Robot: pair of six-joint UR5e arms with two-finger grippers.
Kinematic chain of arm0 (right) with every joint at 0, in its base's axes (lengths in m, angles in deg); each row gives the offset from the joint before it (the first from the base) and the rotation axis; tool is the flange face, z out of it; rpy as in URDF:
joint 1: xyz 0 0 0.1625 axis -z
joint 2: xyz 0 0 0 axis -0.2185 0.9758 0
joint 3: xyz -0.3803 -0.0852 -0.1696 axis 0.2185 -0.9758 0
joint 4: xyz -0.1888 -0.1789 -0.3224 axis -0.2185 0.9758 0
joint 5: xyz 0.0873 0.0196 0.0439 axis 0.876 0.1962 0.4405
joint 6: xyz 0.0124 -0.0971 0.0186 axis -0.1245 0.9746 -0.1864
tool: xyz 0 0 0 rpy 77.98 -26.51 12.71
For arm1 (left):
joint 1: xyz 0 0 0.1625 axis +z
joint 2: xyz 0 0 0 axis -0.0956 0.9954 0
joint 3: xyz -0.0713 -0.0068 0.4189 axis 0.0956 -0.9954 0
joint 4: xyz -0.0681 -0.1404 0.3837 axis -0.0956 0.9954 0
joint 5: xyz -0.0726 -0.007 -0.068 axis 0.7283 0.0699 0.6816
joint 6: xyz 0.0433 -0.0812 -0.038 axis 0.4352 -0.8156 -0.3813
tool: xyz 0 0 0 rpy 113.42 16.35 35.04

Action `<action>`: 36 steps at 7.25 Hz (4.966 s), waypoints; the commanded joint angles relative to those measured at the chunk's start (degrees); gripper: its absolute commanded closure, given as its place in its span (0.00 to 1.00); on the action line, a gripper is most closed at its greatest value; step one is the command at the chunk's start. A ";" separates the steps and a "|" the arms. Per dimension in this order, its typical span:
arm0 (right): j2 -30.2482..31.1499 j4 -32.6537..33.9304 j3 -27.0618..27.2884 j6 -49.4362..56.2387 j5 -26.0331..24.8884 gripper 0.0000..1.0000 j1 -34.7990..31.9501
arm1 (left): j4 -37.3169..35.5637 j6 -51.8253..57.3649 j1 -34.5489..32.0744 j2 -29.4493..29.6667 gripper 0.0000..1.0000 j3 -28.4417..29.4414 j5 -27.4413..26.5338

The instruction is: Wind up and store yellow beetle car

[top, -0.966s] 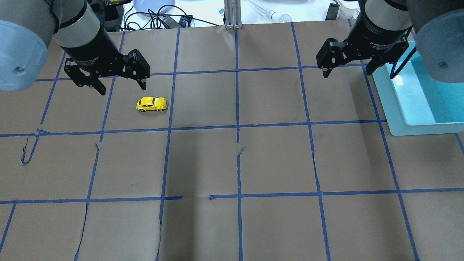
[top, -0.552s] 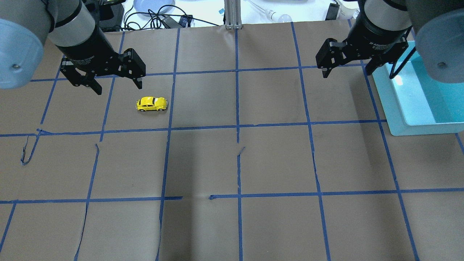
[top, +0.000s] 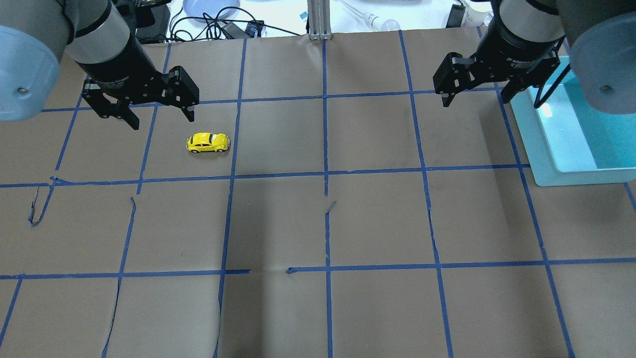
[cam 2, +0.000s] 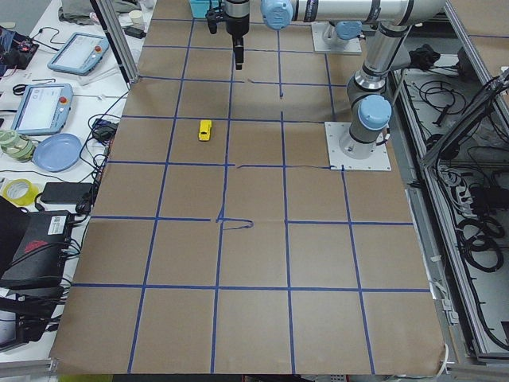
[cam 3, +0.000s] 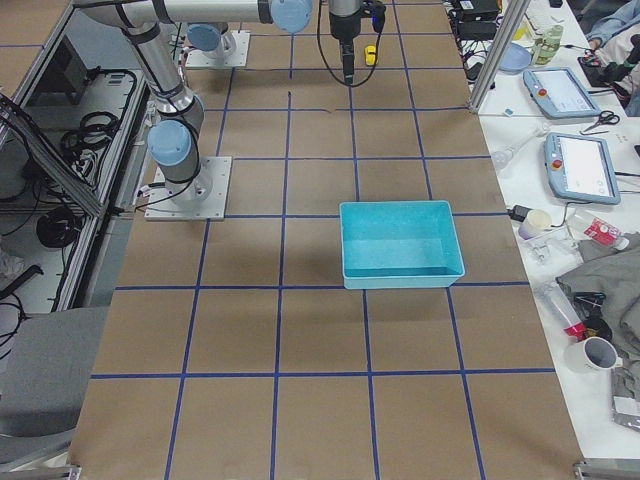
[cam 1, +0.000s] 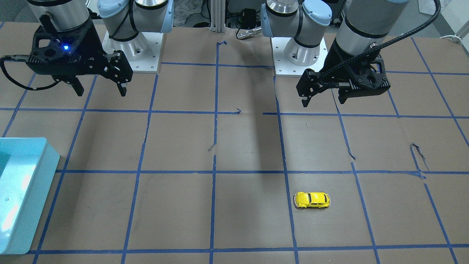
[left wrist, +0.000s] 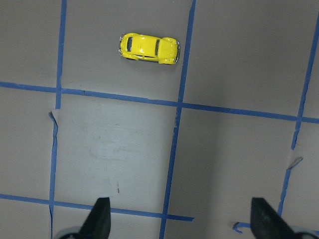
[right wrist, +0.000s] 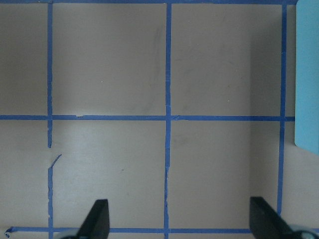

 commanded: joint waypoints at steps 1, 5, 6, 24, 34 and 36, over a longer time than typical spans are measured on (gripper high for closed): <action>-0.01 0.00 -0.06 0.01 0.00 0.00 0.01 | 0.38 -0.11 0.09 0.68 0.00 -0.01 -0.09; -0.01 0.00 -0.06 0.19 0.00 0.00 0.01 | -1.19 -6.87 1.05 0.85 0.00 -1.85 0.08; -0.01 0.00 -0.06 0.19 0.00 0.00 0.01 | -6.85 -8.62 1.66 1.46 0.00 -2.90 0.00; -0.01 0.00 -0.14 0.28 -0.09 0.00 -0.25 | -38.82 -66.82 4.31 29.76 0.00 -6.69 -0.97; 0.07 -0.09 -0.06 0.28 -0.09 0.00 -0.34 | -38.29 -70.05 4.13 28.64 1.00 -5.91 0.08; -0.01 -0.09 -0.14 0.28 -0.09 0.00 -0.43 | -37.85 -79.70 2.29 28.19 1.00 -5.55 8.22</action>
